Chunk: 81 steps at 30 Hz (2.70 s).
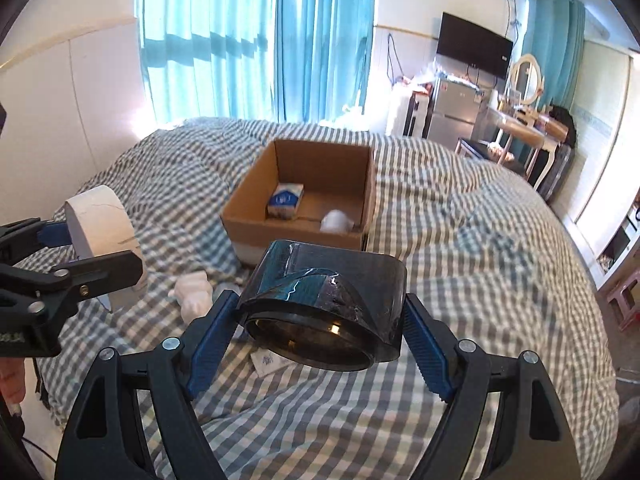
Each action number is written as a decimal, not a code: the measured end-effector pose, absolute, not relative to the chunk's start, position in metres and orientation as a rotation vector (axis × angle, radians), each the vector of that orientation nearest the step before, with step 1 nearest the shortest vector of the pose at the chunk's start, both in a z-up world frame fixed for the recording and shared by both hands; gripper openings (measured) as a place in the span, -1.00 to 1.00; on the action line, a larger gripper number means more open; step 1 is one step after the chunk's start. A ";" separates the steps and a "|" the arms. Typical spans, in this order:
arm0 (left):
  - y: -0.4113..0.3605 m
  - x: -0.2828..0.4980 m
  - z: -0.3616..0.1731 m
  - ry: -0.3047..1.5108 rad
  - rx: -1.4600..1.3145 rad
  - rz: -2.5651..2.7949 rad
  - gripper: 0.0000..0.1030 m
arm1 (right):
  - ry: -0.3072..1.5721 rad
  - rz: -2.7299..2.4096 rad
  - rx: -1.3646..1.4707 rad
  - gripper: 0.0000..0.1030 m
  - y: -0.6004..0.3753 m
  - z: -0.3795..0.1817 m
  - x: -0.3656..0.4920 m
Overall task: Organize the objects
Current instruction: 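Carry the tape roll and black case over the box and release both, then withdraw both grippers from the box toward the plush toy and bottle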
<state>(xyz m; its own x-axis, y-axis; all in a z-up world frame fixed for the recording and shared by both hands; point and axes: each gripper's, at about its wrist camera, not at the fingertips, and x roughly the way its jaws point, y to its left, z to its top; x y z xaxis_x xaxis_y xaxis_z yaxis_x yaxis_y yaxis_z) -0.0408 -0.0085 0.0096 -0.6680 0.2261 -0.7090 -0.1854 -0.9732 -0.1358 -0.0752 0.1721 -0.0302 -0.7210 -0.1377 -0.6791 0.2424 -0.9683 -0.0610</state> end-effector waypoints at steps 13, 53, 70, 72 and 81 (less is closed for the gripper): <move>-0.019 -0.126 0.041 -0.082 -1.104 2.754 0.69 | 0.245 -2.738 0.950 0.57 0.165 0.021 -0.137; 0.026 -0.308 -0.096 0.071 -1.247 2.503 0.72 | 0.046 -2.546 1.253 0.58 0.159 -0.087 -0.396; 0.013 -0.254 -0.025 0.088 -1.136 2.644 0.91 | -0.010 -2.726 1.116 0.85 0.193 -0.003 -0.326; 0.010 -0.238 -0.009 0.089 -1.110 2.673 0.91 | -0.005 -2.746 1.082 0.85 0.195 0.014 -0.307; 0.001 -0.155 0.045 0.082 -1.014 2.767 0.91 | 0.046 -2.825 0.927 0.85 0.192 0.072 -0.206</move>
